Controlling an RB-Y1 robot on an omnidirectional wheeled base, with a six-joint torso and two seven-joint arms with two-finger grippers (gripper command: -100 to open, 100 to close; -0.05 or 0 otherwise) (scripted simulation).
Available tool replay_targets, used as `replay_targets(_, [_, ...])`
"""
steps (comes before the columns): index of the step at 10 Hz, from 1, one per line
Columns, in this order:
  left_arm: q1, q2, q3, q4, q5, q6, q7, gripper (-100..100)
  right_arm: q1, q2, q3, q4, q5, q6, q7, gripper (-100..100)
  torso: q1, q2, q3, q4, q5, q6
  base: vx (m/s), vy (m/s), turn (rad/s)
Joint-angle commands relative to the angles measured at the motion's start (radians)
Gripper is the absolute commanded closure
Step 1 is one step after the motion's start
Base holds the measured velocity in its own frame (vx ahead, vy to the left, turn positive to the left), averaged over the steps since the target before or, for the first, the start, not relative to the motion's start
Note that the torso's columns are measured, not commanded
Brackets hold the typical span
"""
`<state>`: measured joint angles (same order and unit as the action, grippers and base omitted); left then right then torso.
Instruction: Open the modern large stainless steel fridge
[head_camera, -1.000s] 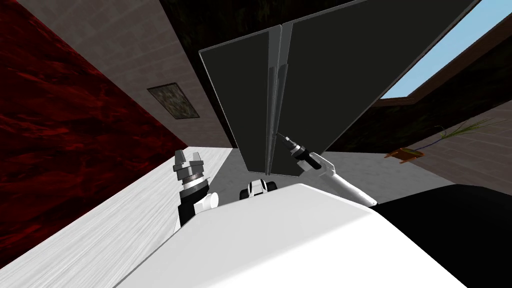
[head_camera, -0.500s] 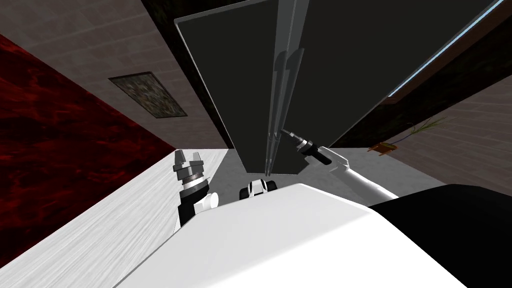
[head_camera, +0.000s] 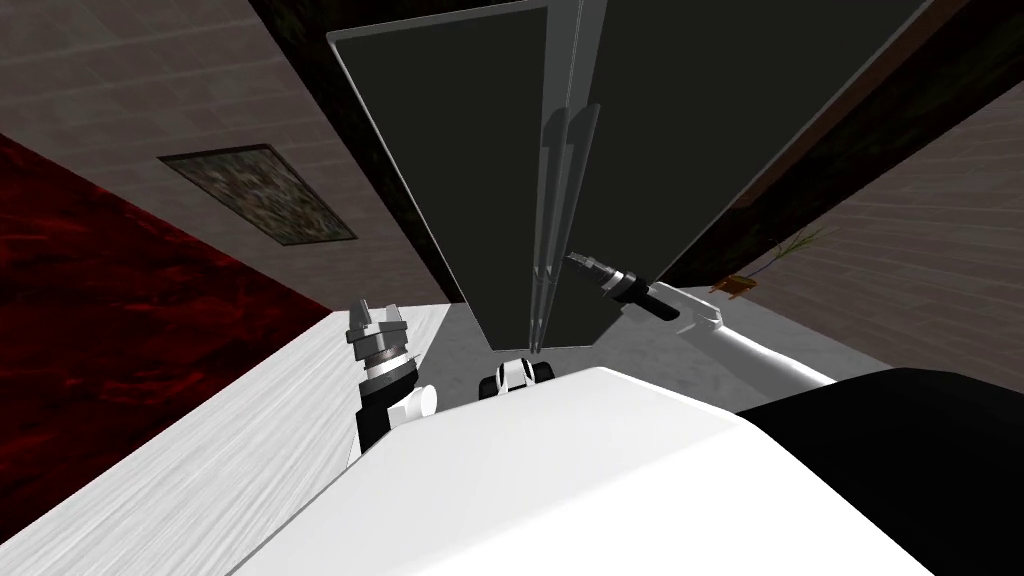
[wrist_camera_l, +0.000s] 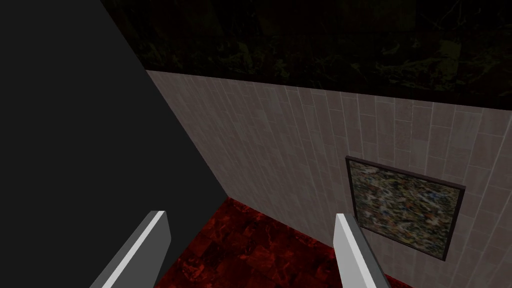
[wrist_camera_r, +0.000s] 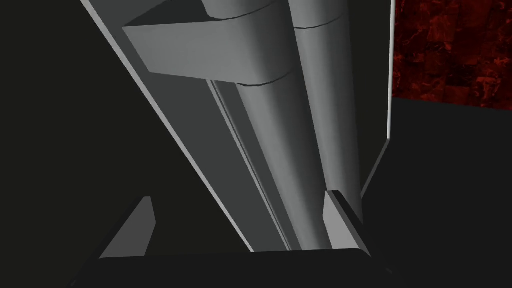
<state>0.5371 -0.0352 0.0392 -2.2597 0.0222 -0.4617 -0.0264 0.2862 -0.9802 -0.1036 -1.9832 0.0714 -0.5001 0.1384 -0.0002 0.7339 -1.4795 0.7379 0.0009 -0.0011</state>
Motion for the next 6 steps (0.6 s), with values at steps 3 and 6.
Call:
replay_targets(3, [0.000,0.000,0.000,0.000,0.000,0.000,0.000,0,0.009,-0.117,-0.066,0.000,0.008,0.014,-0.011,-100,0.000,-0.001,0.000,-0.001,0.000,-0.001,0.050,0.055,-0.129])
replay_targets(6, [0.000,0.000,0.000,0.000,0.000,0.000,0.000,0,0.020,-0.204,-0.119,0.000,0.016,0.026,-0.018,-100,0.002,0.003,0.003,0.000,0.000,0.000,0.032,0.059,-0.161])
